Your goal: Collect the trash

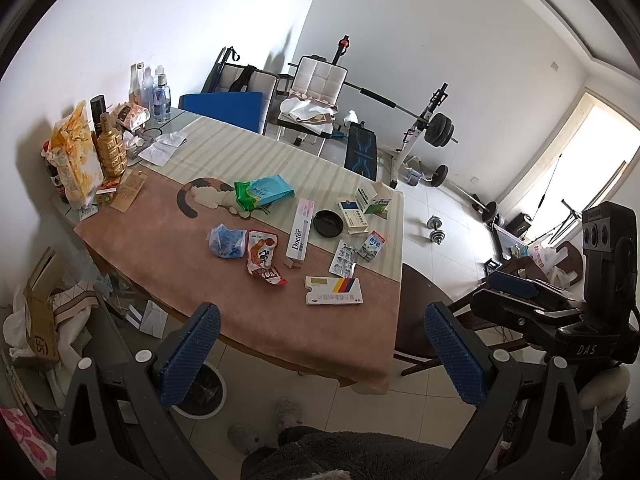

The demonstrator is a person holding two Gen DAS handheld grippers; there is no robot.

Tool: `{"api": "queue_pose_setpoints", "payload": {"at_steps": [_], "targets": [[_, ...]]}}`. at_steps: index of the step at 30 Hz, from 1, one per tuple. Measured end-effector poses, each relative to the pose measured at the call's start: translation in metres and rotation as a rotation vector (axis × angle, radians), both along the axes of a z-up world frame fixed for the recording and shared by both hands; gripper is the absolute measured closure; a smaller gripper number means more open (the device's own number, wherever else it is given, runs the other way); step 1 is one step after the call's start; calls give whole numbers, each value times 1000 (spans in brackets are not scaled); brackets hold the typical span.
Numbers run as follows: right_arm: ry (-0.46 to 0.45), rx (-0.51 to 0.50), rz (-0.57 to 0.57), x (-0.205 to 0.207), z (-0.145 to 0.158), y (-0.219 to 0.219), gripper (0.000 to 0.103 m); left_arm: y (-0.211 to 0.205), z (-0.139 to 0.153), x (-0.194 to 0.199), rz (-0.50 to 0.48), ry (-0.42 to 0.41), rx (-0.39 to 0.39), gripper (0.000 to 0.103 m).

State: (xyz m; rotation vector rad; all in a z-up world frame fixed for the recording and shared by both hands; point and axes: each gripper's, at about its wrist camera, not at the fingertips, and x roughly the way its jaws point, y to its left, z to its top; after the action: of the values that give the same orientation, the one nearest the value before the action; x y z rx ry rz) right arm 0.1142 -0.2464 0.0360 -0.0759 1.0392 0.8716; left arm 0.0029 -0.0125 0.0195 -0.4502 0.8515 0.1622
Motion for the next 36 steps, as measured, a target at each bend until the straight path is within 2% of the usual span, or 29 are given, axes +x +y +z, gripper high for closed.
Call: {"api": "queue_pose_setpoints", "payload": {"at_steps": [31,33,36], "targets": [[2,0,-13,-2,-1,2,0,2,6,14,-10,-3,-1,0],[-2,-8,-41,1,6,10,0,4,3,15,26,14,57,0],[8,-31,-109,13,8,24,0,9,-7,29,147,79,257,0]]}}
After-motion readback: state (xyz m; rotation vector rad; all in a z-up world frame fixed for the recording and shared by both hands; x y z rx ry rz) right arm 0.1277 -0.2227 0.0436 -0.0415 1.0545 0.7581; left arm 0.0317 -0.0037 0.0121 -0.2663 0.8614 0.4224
